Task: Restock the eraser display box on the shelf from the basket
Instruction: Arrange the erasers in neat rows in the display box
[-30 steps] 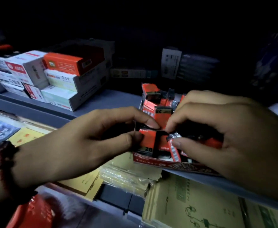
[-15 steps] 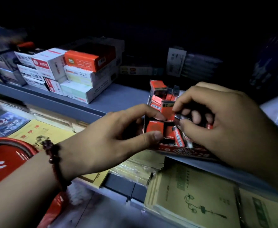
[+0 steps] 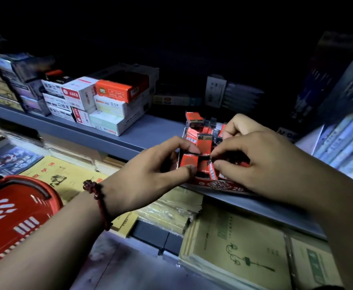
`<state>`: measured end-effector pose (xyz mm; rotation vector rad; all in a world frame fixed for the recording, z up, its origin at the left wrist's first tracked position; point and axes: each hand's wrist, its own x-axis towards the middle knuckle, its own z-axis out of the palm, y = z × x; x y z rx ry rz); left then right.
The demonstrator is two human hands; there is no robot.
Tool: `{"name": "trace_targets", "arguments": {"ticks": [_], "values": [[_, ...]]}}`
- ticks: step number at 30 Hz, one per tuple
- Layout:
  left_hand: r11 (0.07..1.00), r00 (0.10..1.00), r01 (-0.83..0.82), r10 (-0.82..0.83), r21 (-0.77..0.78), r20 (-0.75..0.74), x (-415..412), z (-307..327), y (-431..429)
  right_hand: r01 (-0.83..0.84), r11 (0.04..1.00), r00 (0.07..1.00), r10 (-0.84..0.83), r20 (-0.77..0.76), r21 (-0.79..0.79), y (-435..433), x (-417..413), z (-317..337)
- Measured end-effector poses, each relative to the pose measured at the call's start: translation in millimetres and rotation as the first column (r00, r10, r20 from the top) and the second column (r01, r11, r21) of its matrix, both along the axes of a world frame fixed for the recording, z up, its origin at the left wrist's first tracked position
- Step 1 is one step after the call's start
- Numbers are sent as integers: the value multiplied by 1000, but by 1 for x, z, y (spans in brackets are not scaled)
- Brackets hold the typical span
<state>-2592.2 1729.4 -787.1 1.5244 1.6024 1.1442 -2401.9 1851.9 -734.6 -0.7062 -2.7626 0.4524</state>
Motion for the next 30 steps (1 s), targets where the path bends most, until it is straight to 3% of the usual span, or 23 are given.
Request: {"name": "trace_targets", "arguments": {"ticks": [8,14,20,26,30], "values": [[999,998,42,-41,-5,53,-6,-5,4,-57,998,996,56,76,11,2,-3,0],[997,978,74,-73,-5,-194,-13,5,3,-87,991,996,82,-47,-102,12,2,0],[997,955,56,-39,48,-293,-17,9,6,-95,988,990,81,-115,-121,14,1,-5],[994,981,112,-111,-2,-162,-16,8,11,-80,994,983,66,-173,-74,12,1,-12],[991,977,132,-136,-37,-167,-15,10,10,-119,993,985,118,-125,0,7,1,-12]]}}
